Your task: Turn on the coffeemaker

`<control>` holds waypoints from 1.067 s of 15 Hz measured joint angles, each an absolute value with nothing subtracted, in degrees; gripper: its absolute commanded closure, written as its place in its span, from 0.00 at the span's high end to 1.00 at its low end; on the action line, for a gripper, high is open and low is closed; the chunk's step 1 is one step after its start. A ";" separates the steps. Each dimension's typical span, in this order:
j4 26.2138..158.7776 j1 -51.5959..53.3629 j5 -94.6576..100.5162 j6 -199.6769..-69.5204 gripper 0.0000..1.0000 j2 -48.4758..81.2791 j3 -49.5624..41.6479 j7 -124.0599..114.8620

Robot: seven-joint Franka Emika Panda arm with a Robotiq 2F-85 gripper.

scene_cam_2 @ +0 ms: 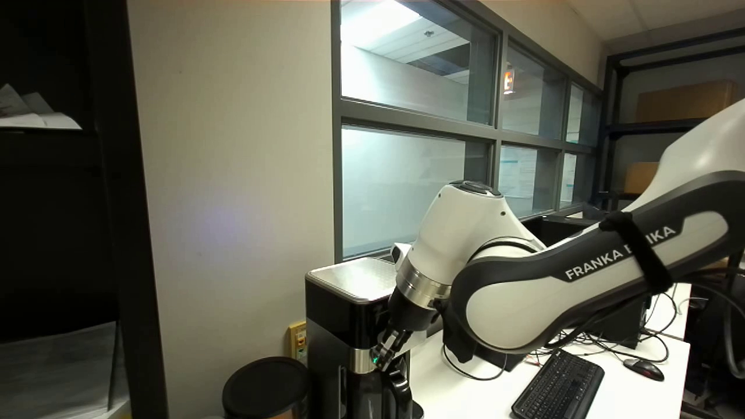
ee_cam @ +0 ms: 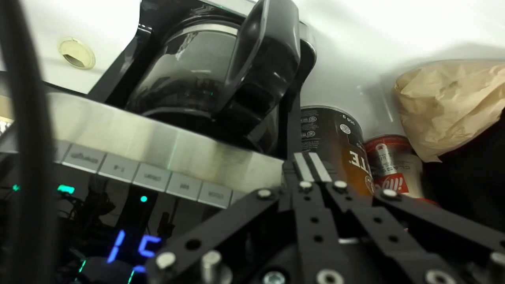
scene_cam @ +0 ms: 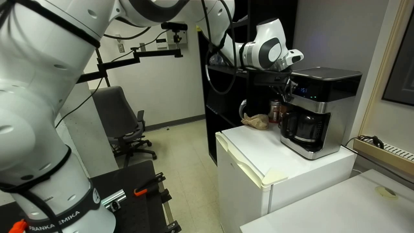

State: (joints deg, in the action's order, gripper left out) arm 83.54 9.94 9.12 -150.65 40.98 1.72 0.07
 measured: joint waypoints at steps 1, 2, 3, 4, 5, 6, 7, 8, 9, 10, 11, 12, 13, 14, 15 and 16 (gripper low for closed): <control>83.54 9.94 9.12 -150.72 0.00 40.99 1.72 0.01; 83.54 9.94 9.12 -150.80 0.00 41.02 1.72 -0.01; 83.54 9.95 9.12 -150.90 0.00 41.04 1.72 -0.02; 83.54 9.95 9.12 -151.00 0.00 41.07 1.72 -0.03; 83.54 9.95 9.12 -151.09 0.00 41.09 1.72 -0.03; 83.54 9.96 9.12 -151.14 0.00 41.10 1.72 -0.03; 83.56 9.96 9.12 -151.17 0.00 41.10 1.73 -0.03; 83.62 9.97 9.12 -151.23 0.00 41.10 1.75 -0.03; 83.81 10.01 9.12 -151.34 0.00 41.05 1.76 -0.03; 84.08 10.02 9.12 -151.59 0.00 40.95 1.86 0.00; 84.45 10.03 9.12 -151.86 0.00 40.78 2.01 0.01; 85.01 10.04 9.12 -152.12 0.00 40.49 2.16 0.03; 85.61 10.04 9.12 -152.42 0.00 40.22 2.31 0.04; 86.28 10.04 9.12 -152.79 0.00 39.89 2.44 0.06; 87.08 10.04 9.12 -153.03 0.00 39.44 2.54 0.07; 87.91 10.04 9.12 -153.31 0.00 38.94 2.62 0.07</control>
